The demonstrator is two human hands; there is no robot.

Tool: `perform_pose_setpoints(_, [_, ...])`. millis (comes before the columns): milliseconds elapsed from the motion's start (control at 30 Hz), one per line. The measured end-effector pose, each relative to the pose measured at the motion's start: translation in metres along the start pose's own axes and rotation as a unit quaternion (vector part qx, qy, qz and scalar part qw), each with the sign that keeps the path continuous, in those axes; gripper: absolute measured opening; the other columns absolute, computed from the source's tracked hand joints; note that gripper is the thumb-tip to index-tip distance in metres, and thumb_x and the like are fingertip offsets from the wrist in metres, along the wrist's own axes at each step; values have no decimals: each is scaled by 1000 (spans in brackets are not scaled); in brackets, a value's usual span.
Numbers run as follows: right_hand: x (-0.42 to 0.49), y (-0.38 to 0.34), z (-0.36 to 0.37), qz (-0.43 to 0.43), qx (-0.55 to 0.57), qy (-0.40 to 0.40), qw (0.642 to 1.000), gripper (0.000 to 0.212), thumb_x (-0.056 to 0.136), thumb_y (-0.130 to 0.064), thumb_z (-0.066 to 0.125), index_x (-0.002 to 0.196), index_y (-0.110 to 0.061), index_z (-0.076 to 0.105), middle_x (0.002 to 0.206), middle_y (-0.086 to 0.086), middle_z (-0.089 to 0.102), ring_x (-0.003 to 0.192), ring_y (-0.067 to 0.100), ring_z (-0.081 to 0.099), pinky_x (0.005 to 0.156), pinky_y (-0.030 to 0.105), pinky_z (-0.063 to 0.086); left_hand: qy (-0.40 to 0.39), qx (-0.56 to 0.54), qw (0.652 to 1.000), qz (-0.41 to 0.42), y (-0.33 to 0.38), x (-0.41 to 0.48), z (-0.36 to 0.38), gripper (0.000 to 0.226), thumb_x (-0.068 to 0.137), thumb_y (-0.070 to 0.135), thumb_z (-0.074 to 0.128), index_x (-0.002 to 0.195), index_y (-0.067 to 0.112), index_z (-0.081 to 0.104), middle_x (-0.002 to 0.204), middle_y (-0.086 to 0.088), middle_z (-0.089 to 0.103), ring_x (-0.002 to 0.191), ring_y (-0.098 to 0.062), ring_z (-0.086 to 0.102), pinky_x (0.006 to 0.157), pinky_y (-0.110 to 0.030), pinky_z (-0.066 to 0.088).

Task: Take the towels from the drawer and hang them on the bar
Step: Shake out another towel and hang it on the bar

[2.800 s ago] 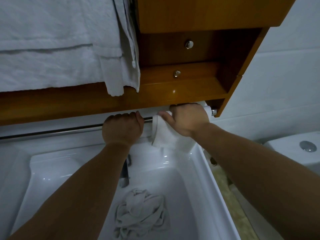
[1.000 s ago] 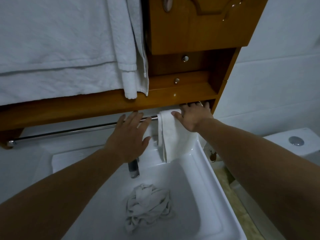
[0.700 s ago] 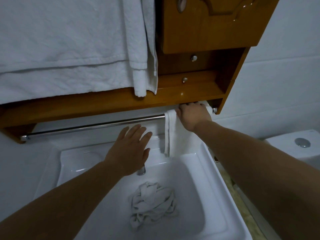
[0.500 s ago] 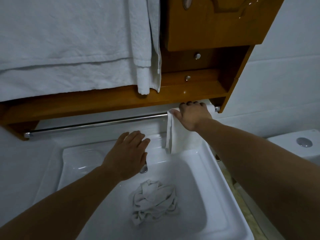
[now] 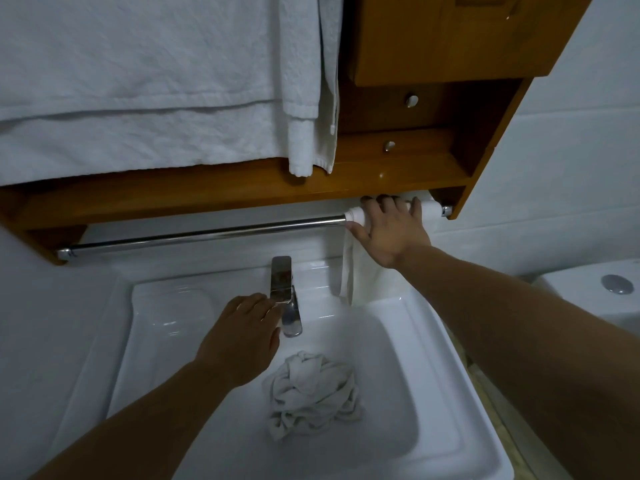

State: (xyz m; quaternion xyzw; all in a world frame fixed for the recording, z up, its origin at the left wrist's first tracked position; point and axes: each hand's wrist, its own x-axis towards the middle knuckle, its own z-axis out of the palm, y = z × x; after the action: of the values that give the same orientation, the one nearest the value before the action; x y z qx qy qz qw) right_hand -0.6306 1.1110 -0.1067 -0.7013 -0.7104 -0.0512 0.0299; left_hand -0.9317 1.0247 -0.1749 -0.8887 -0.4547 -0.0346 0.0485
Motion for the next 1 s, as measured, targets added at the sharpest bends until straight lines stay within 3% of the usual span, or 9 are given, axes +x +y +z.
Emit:
perform_pose_setpoints(133, [-8,-6,8,-7,-8,63,998,62,98,-64,22,143,-23,36,136,13,48,133,36,38,115,64,17,-31,4,999,-10,0,-13,15,43,89,35,37,105,14,71,103,-4,70,101,-24,65,87,-40,55])
perform_pose_setpoints(233, [-11,-8,12,-8,-2,109,994,60,99,-61,30,143,-21,36,134,14,47,132,36,39,115,64,20,-48,3,998,-31,-4,-21,26,45,90,36,35,107,14,70,107,-4,69,104,-25,64,88,-41,53])
perform_pose_setpoints(400, [-18,-5,20,3,0,107,994,64,99,-61,27,150,-21,28,149,14,38,143,35,29,118,63,15,-69,-4,997,-42,-4,-29,33,46,88,36,36,104,14,72,103,-4,71,100,-25,66,84,-41,55])
perform_pose_setpoints(533, [-29,-4,25,-15,27,162,986,60,99,-53,36,146,-17,36,149,16,40,143,35,32,119,60,15,-78,-8,996,-44,-3,-33,41,44,87,35,36,101,14,72,102,-3,70,99,-24,66,83,-40,56])
perform_pose_setpoints(600, [-37,-3,30,-64,28,187,980,55,97,-46,44,141,-13,44,143,16,47,135,35,41,117,58,21,-80,-11,996,-49,-3,-33,46,40,87,35,40,101,14,72,101,-3,70,99,-24,66,83,-40,56])
perform_pose_setpoints(700, [-51,-4,45,-170,26,204,964,48,91,-36,54,131,-8,55,126,16,57,116,35,52,108,51,34,-87,-13,993,-76,-1,-32,58,29,82,31,67,103,12,72,102,-5,71,99,-26,66,83,-41,55])
perform_pose_setpoints(800, [-65,-11,72,-228,20,153,961,45,88,-33,55,126,-8,60,118,15,61,106,33,56,96,46,42,-137,-30,985,-104,4,-35,75,44,84,40,67,118,12,67,118,-7,67,114,-27,59,92,-44,50])
perform_pose_setpoints(900, [-79,-21,100,-223,33,60,972,45,87,-34,53,124,-9,60,113,13,63,98,33,58,87,44,47,-165,-51,978,-117,12,-37,95,55,95,48,47,140,17,48,143,-5,49,136,-25,40,108,-42,35])
perform_pose_setpoints(1000, [-95,-33,129,-205,35,-66,976,48,91,-38,50,130,-12,56,118,12,62,100,31,58,85,41,49,-191,-48,973,-118,17,-39,114,62,96,53,41,147,19,35,153,-3,35,142,-24,28,111,-41,30])
